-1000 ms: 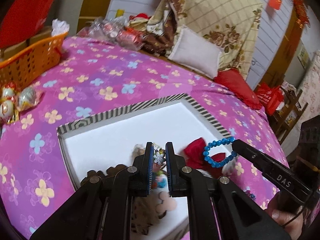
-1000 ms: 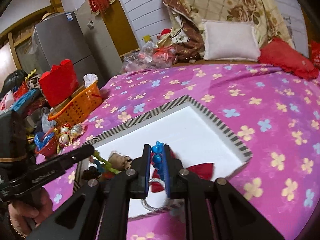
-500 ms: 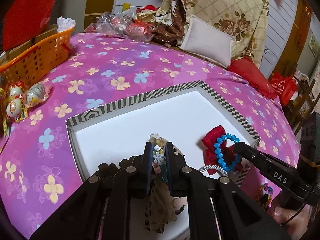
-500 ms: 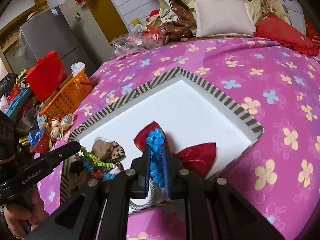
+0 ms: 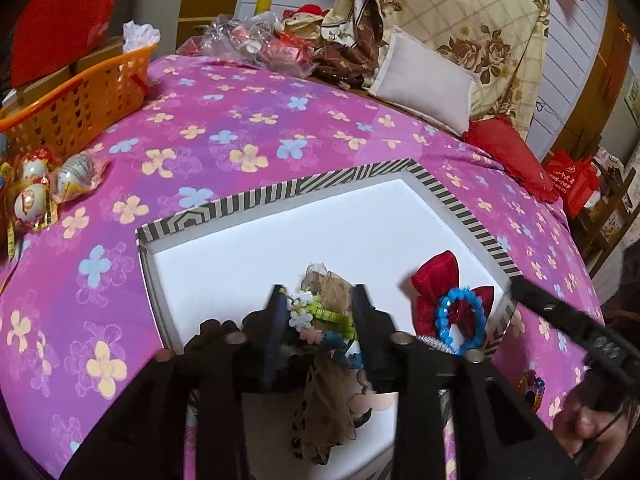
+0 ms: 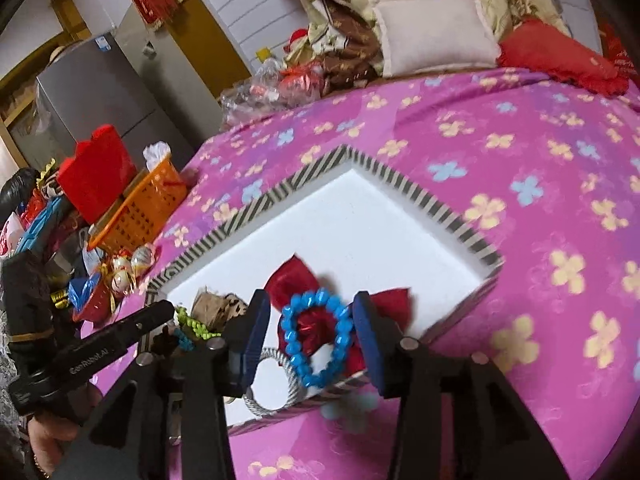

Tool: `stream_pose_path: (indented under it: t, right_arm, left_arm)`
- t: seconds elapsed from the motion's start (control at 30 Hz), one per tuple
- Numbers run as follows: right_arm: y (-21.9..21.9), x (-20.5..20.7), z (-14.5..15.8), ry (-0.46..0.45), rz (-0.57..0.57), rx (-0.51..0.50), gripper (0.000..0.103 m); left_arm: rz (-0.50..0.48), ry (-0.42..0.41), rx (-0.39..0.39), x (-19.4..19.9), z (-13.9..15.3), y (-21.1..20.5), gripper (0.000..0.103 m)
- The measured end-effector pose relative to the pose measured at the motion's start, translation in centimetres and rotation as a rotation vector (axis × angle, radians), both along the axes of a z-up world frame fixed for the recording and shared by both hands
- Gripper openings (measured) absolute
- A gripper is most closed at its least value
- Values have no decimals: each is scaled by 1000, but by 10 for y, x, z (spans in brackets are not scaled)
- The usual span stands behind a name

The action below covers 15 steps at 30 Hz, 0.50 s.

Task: Organize jewelry
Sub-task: 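Lower both bracelets into the tray and open both tools, then grasp the black scrunchie with the left tool and lift it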

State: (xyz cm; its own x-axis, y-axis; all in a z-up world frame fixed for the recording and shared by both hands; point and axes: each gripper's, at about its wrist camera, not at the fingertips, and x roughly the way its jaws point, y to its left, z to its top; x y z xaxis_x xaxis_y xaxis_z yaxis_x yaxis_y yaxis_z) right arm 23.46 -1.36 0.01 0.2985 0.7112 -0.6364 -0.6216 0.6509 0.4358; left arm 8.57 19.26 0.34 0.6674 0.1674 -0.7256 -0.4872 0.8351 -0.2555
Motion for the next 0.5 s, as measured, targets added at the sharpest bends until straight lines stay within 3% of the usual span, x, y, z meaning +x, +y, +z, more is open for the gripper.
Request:
stream_pose_path:
  t: [0.2, 0.5]
  right_arm:
    - [-58, 2, 28, -67, -44, -29, 49]
    - [-141, -8, 32, -69, -131, -100, 49]
  left_arm:
    - [18, -9, -20, -2, 2, 4, 27]
    - [25, -84, -7, -16, 16, -5, 27]
